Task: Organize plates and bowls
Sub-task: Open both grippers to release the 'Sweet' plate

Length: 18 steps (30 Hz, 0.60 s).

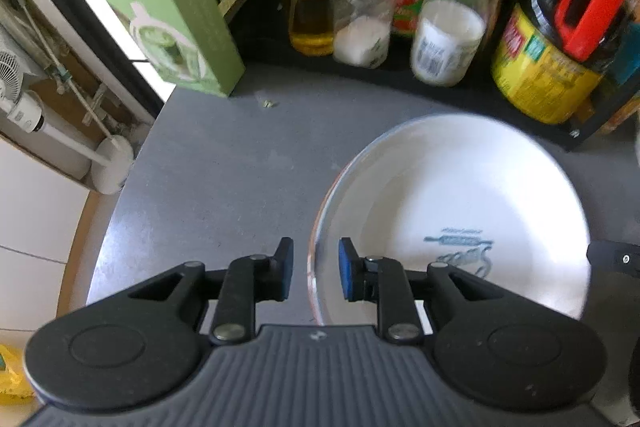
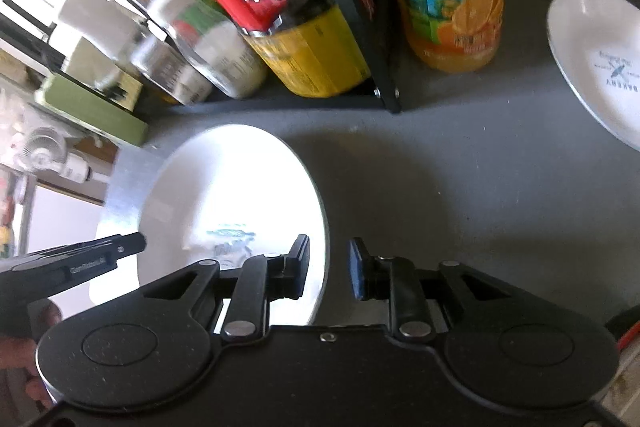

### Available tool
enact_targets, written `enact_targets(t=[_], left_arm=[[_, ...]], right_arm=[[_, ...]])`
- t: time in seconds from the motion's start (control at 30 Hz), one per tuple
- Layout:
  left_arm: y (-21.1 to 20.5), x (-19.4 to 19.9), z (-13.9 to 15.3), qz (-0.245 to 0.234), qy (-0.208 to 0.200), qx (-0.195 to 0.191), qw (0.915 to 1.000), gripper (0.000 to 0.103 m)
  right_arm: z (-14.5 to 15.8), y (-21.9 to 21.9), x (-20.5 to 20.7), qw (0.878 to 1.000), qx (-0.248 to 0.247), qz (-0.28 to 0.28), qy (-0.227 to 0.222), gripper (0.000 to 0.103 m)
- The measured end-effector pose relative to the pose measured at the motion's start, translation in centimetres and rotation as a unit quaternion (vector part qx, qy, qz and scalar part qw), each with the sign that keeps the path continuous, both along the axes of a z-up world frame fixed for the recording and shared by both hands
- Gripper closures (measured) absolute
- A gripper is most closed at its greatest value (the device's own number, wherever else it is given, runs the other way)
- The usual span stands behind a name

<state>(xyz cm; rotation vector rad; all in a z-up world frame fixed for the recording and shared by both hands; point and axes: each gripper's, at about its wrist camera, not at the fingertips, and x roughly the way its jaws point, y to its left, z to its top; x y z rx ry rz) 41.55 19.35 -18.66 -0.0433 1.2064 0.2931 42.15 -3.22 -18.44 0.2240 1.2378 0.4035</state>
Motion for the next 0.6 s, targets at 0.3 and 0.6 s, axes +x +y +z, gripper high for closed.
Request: enact_targets(t=[0.3,0.6], left_arm=[[-4.1,1.2,3.1,-0.052,-0.047,-0.035,0.9969,0.036],[-9.1,1.9,3.7,-0.099,-0.052,-0.068,0.9914,0.014]], right_arm=[[2.3,-4.1,-0.5,0.999,0.003,-0.029,-0.034,0.055],[3.7,-9.7,-1.2,0.992,0.015,-0.103,-0.071,0.015]])
